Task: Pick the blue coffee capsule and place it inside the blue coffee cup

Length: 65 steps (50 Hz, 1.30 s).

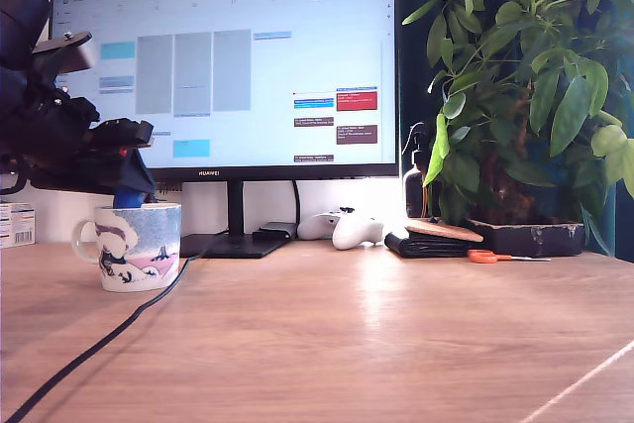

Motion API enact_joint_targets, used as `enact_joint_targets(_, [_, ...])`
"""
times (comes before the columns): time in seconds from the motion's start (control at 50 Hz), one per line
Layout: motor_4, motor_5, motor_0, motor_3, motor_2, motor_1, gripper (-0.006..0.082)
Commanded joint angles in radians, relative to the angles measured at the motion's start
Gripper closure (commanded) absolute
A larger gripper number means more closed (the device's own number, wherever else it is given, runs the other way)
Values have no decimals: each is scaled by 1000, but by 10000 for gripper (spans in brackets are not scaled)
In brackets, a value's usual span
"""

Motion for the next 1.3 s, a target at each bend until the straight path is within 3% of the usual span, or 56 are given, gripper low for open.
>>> enact_joint_targets(0.0, [19,5,1,7,-3,-8,258])
enact_joint_targets(0.24, [29,5,-3,-4,6,-10,292])
enact_joint_targets(0.32, [29,8,2,-19,12,-32,419])
enact_joint_targets(0.46, [31,10,6,-31,15,-120,719])
enact_joint_targets(0.52, [31,10,9,-41,15,-171,772])
enact_joint_targets(0.98, [-26,54,119,-364,15,-424,783])
enact_joint_targets(1.28, [-27,54,179,-440,15,-499,783])
